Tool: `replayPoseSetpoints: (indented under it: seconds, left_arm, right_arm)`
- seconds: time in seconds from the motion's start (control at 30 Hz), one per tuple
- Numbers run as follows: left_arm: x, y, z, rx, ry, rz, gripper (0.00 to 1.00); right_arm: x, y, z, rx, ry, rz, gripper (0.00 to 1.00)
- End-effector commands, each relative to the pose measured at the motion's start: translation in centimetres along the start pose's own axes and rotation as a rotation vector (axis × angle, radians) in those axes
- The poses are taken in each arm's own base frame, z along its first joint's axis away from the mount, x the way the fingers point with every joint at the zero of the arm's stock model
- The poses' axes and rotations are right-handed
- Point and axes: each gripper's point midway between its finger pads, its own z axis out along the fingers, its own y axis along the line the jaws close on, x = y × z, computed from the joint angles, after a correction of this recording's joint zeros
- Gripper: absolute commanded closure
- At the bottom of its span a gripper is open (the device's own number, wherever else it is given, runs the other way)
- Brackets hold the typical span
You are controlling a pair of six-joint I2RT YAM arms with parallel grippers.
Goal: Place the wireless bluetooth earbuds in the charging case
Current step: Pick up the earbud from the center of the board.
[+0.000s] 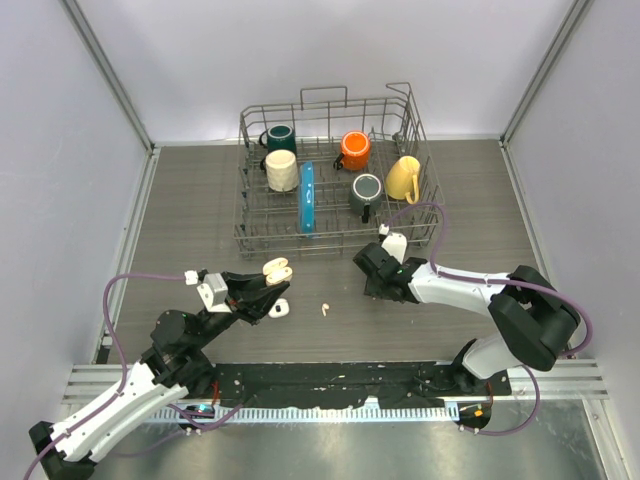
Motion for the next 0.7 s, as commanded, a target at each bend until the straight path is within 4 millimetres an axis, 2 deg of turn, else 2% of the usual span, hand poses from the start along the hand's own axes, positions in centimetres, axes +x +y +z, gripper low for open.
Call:
replayPoseSetpoints:
  seconds: [0.0, 0.53, 0.67]
  left_arm:
    - [-1.46, -0.2, 0.07, 0.003, -0.046, -0.002, 1.0]
    - [-1.25, -0.27, 0.1, 0.007, -0.039, -0.009, 1.0]
    - [-1.16, -0.26, 0.15, 0.007, -0.039, -0.012, 1.0]
  right_arm:
    - [-0.3, -0.04, 0.09, 0.013, 0.002, 0.026, 0.66]
    - [-0.3, -0.37, 0.11, 0.017, 0.001, 0.043, 0.72]
    - [-0.97, -0.14, -0.29, -0.001, -0.018, 0.02, 0.84]
